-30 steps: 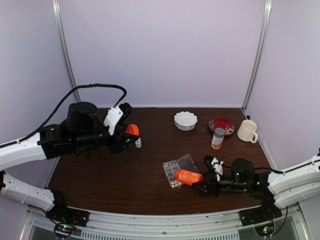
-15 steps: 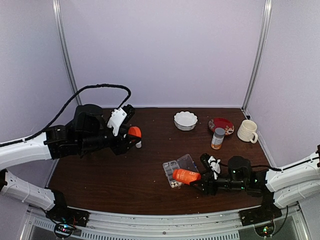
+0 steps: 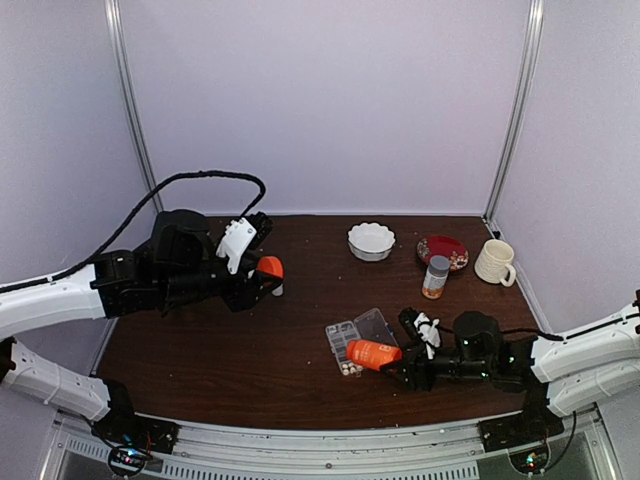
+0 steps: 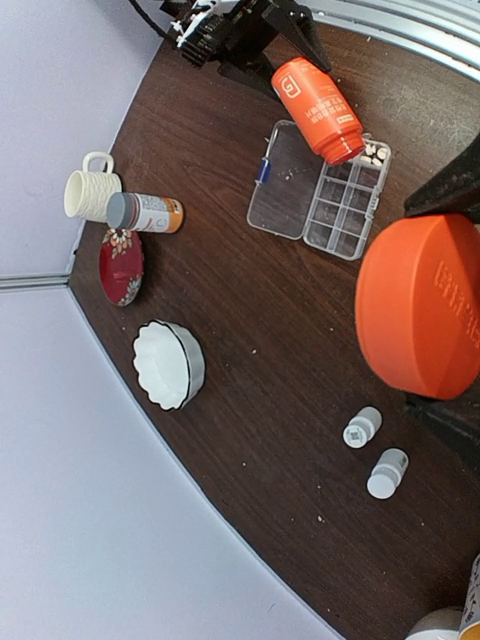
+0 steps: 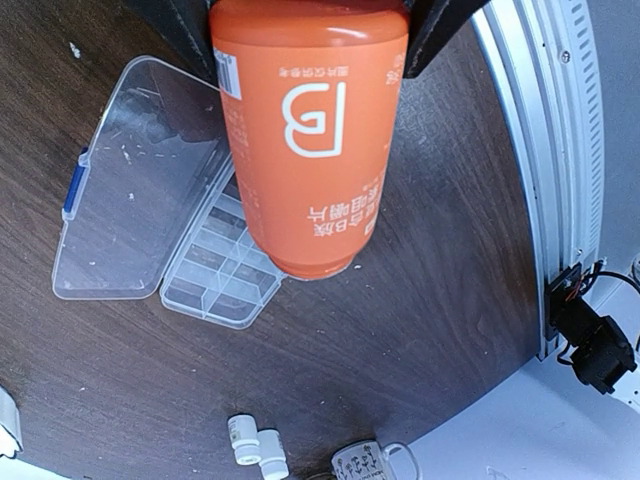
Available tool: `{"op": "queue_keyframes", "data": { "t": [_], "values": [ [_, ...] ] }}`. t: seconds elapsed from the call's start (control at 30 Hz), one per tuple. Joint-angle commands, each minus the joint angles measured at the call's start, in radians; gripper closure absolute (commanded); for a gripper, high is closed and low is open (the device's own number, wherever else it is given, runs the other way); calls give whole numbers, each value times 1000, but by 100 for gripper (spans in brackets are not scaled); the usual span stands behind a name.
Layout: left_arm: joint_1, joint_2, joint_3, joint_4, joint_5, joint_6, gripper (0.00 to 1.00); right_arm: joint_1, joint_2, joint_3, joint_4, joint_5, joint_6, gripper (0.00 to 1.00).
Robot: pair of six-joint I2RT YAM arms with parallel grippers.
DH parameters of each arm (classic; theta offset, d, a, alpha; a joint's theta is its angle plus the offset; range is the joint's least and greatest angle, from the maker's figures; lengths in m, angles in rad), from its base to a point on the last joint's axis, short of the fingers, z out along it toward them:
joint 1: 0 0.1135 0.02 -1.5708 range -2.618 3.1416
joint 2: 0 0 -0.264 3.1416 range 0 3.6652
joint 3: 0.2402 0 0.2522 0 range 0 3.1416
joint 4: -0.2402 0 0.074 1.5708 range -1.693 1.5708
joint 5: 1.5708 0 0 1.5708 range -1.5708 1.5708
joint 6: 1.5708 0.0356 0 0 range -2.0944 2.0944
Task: Sort the pills into containers
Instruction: Pour the pill into the compartment of the pill container.
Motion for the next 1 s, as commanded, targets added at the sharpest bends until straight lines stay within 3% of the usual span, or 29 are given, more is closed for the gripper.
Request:
{"op": "queue_keyframes", "data": {
  "t": [0.0,0.97],
  "values": [
    [6,14,43,3,13,-1,96,-5,5,42,10,6,-9,100],
    [6,70,95,-57,56,5,97,-5,-6,61,-18,8,-13,100]
  ]
}}
